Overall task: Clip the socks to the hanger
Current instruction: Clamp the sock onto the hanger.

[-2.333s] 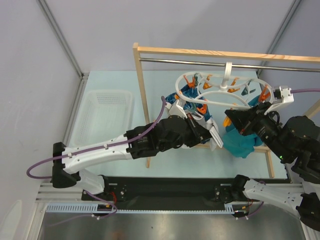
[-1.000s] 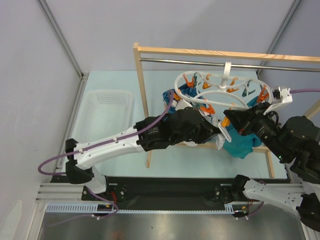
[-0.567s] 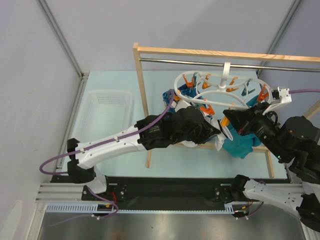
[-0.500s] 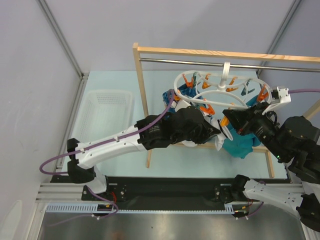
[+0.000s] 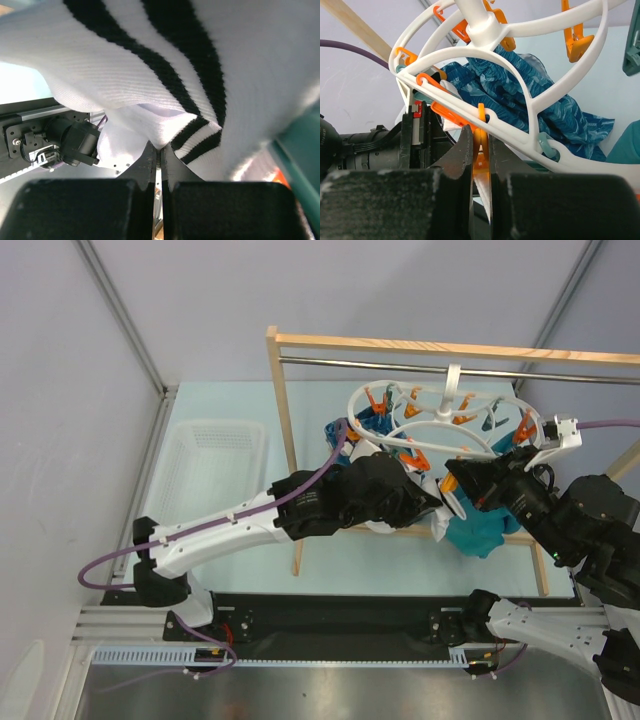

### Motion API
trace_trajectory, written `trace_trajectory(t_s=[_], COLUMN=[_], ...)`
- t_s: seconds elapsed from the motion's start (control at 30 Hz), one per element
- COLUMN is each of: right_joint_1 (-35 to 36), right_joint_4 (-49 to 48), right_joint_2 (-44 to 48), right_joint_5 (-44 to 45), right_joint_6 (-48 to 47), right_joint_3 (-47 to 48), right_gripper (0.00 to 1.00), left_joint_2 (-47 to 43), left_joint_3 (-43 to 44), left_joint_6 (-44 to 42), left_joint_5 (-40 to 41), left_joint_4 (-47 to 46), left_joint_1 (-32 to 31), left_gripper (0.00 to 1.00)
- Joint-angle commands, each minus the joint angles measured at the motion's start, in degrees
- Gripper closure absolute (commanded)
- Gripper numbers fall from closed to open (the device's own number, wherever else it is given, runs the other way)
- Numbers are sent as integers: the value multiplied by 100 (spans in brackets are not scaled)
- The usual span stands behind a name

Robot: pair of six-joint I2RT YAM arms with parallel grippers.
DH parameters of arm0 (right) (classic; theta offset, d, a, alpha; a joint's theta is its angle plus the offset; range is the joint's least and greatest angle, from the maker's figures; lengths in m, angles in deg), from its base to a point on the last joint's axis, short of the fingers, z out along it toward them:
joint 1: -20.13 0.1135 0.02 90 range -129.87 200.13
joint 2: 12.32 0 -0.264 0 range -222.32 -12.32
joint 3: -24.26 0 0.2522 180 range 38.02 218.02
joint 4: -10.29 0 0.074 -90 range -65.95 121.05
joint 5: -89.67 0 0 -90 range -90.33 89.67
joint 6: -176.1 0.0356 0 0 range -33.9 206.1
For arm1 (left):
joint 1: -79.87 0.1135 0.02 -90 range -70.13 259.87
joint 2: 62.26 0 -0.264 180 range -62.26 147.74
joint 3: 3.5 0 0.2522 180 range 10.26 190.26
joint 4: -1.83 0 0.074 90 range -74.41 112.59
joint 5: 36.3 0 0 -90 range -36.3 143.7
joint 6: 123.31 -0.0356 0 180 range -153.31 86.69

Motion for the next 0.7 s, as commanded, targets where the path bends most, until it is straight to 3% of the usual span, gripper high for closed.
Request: trace_trajectory(t_s=[0.0,0.67], right_joint_1=[58,58], right_joint_4=[483,764], right_joint_2=[-10,113], right_joint_5=[-492,-131], right_joint_6=[-111,-445], right_joint_3=[-77,-244], right_gripper=[100,100], left_joint_2=[-202,-439], left_joint_3=[39,-172], left_joint_6=[110,488], left_joint_5=[-129,-146], left_joint_4=[-64,-98], left_joint_1=[-30,-47], left_gripper=[100,100])
